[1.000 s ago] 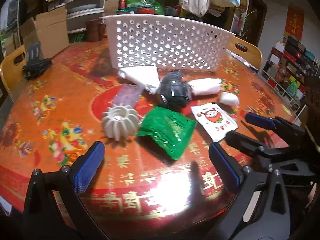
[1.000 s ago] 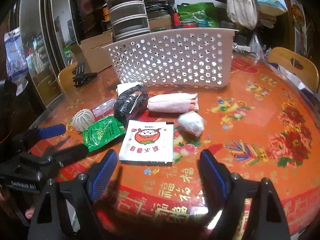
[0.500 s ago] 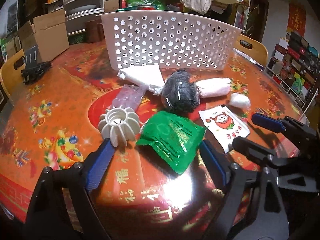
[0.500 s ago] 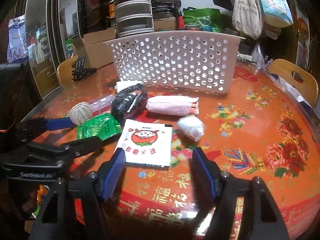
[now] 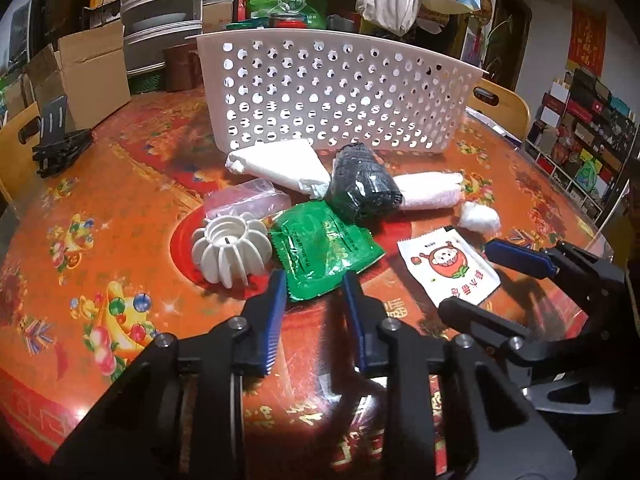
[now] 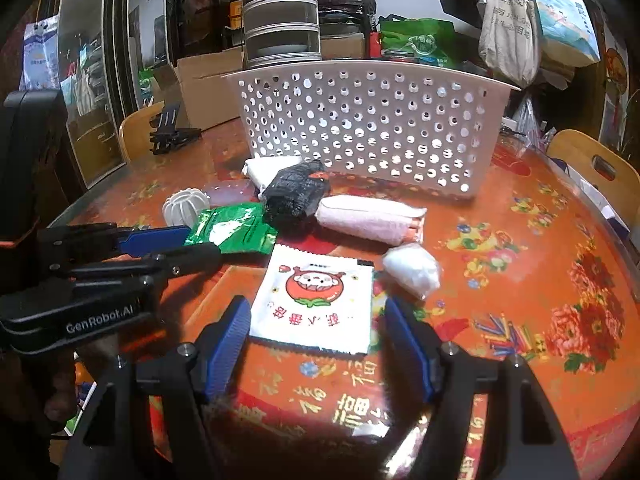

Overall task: Organize soft objects
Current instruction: 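Move left tool to the green foil packet while right tool approaches the white printed sachet, then close left tool on the green packet while right tool closes on the white sachet, then lift the green packet with left tool while right tool carries the sachet over the basket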

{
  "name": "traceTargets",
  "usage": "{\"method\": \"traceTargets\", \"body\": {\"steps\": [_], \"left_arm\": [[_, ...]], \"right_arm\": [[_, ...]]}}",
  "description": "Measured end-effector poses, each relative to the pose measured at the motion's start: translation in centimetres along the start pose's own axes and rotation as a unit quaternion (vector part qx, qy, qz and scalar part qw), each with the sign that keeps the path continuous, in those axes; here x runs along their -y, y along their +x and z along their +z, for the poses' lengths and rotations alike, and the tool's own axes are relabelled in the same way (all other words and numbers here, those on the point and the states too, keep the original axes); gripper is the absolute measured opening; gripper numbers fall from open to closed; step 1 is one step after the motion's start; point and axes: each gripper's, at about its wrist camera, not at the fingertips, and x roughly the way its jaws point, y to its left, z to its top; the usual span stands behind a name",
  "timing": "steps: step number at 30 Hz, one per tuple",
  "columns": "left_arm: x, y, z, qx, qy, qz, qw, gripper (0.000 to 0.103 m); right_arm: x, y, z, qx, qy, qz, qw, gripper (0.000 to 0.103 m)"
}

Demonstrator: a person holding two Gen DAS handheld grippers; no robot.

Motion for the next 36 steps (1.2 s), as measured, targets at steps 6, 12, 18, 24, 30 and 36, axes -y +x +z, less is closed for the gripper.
{"method": "traceTargets", "body": {"steps": [6, 12, 18, 24, 30, 36], "left_arm": [[-0.9, 0.1, 0.0, 0.003, -0.022, -0.012, 0.9997, 0.007], [-0.9, -0.2, -0.2, 0.008, -0.026, -0.019, 0.9994, 0.005], [-0.7, -1.5, -0.3, 0.026, -0.027, -0.028, 0.9989, 0.003], [-0.5, -3.5, -0.1, 0.052, -0.028, -0.026, 0.9979, 0.002], [-0.2, -4.7, 0.2, 0.063, -0.024, -0.027, 0.9973, 0.001], [0.1, -5.9, 0.8, 0.076, -0.018, -0.025, 0.9966, 0.001]], "right_arm": [[-0.8, 0.5, 0.3, -0.004, -0.022, -0.005, 1.000, 0.053], [-0.1, 0.4, 0.5, -0.005, -0.014, 0.011, 1.000, 0.019], [0.6, -0.1, 0.2, -0.001, 0.010, 0.044, 0.999, 0.011], [0.6, -1.4, 0.3, 0.016, 0.015, 0.054, 0.998, 0.007], [0.5, -2.5, 0.7, 0.028, 0.015, 0.059, 0.998, 0.005], [0.6, -3.7, 1.1, 0.043, 0.015, 0.058, 0.997, 0.005]]}}
